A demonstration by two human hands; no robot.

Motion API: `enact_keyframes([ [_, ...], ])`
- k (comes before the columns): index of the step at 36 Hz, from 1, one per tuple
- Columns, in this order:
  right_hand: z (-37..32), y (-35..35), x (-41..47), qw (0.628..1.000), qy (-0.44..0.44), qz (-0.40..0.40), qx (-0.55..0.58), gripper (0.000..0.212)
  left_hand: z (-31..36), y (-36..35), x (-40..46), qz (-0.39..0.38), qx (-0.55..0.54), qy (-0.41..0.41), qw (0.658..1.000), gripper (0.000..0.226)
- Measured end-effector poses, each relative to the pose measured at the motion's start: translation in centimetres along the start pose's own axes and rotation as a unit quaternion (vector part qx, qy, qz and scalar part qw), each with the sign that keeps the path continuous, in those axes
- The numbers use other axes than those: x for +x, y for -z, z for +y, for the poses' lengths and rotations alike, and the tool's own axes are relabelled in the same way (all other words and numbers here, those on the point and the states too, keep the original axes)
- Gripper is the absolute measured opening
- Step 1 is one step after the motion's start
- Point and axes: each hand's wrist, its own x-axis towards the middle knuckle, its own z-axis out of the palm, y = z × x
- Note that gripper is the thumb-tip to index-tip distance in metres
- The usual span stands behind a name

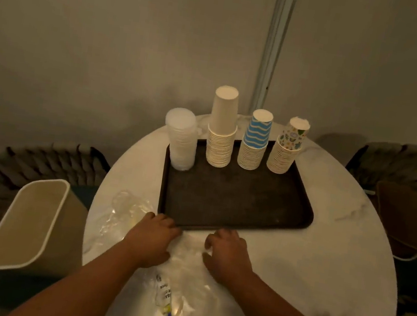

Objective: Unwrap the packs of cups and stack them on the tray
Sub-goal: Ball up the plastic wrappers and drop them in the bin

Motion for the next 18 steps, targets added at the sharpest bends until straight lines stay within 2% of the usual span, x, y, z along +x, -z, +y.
enact_keyframes([
  [2, -0.3, -0.1, -0.3, 1.0, -0.008, 0.004, -0.02, 0.029, -0.1, -0.1, -0.2, 0.027, 0.013, -0.006, 1.0, 0.048],
  [4, -0.5, -0.1, -0.6, 0.999, -0.017, 0.015, -0.025, 0.029, -0.2, -0.6, -0.4, 0.052, 0.006, -0.015, 0.999, 0.045],
  [7, -0.7, 0.1, -1.0, 0.999, -0.02, 0.041, -0.019, 0.028, -0.7, -1.3, -1.0, 0.054, -0.039, -0.026, 0.997, 0.062],
  [9, -0.8, 0.4, -1.2, 0.998, -0.022, 0.049, -0.014, 0.025, -1.2, -1.4, -1.4, 0.042, -0.034, -0.034, 0.998, 0.076],
  [11, -0.7, 0.8, -1.3, 0.998, -0.022, 0.049, -0.009, 0.022, -1.6, -1.4, -1.6, 0.036, -0.011, -0.029, 0.999, 0.079],
  [12, -0.7, 1.0, -1.3, 0.999, -0.022, 0.049, -0.007, 0.02, -1.7, -1.4, -1.7, 0.037, -0.001, -0.024, 0.999, 0.073],
  [15, -0.5, 1.6, -1.3, 0.998, -0.026, 0.057, -0.007, 0.019, -1.8, -1.4, -1.8, 0.078, 0.013, -0.031, 0.996, 0.037],
  [18, -0.2, 2.2, -1.6, 0.997, -0.024, 0.073, -0.003, 0.016, -1.8, -1.2, -1.8, 0.113, 0.01, -0.038, 0.993, 0.025],
])
